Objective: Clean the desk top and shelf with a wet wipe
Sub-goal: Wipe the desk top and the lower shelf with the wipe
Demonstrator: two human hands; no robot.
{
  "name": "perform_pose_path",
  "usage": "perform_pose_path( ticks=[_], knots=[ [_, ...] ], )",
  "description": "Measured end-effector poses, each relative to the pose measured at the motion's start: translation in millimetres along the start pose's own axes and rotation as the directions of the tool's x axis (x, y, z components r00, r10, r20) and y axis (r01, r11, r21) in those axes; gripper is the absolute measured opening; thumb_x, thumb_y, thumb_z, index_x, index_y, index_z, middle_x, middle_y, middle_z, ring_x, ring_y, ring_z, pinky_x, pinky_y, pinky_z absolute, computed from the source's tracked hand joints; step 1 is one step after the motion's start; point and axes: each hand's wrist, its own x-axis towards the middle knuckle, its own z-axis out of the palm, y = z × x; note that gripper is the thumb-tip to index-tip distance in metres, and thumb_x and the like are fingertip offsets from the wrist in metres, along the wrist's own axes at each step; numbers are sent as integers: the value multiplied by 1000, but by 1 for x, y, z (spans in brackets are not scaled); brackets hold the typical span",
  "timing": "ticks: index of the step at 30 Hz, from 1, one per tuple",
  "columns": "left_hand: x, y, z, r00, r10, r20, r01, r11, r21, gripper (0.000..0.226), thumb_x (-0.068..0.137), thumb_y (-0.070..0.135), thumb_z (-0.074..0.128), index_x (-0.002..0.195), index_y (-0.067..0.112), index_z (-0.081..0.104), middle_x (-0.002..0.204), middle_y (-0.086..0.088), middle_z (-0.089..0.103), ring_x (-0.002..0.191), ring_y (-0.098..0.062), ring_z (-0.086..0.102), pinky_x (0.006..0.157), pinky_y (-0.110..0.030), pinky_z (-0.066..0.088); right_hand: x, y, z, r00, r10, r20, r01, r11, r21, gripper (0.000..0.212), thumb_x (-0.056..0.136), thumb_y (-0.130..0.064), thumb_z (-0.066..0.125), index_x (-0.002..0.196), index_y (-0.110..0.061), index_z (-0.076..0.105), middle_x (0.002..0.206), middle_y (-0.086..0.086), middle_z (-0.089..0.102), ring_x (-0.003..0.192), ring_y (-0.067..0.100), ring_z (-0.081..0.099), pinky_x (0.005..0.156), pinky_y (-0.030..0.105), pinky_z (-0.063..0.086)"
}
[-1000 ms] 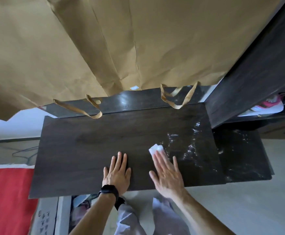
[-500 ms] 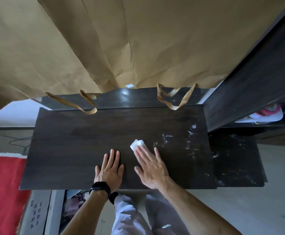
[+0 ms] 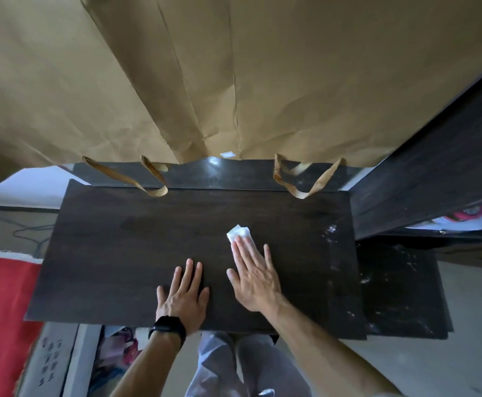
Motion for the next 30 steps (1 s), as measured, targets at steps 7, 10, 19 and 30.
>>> perform_pose_path(
  ticks=[7,10,19,30],
  knots=[
    [5,3,-2,995,76,-60,-72,996,54,63,101,54,16,157,30,-1,164,6,-12,151,-18,-9,121,-52,4,-13,104,-23,813,575,-90,-570,818,80,69,100,-55,4,158,-18,-5,166,0,-9,153,17,-13,122,60,5],
    [18,8,-11,978,187,-87,-178,979,102,61,101,54,19,156,34,1,164,6,-9,152,-19,-6,120,-52,7,-45,73,-11,785,610,-104,-604,792,89,73,100,-57,6,158,-14,-4,167,5,-8,153,22,-11,122,59,9],
    [63,57,-36,927,373,-42,-365,923,123,63,101,53,23,157,31,3,164,9,-11,151,-15,-8,121,-51,9,40,97,-47,721,680,-132,-658,732,176,73,100,-58,7,158,-15,-2,167,2,-7,153,17,-14,122,58,-1],
    [81,41,-50,879,473,59,-473,849,236,65,101,54,23,157,31,0,164,9,-14,151,-15,-9,120,-56,7,-59,49,12,270,962,-43,-879,264,397,78,98,-65,4,158,-16,-8,167,5,-8,154,22,-7,118,65,15]
  ],
)
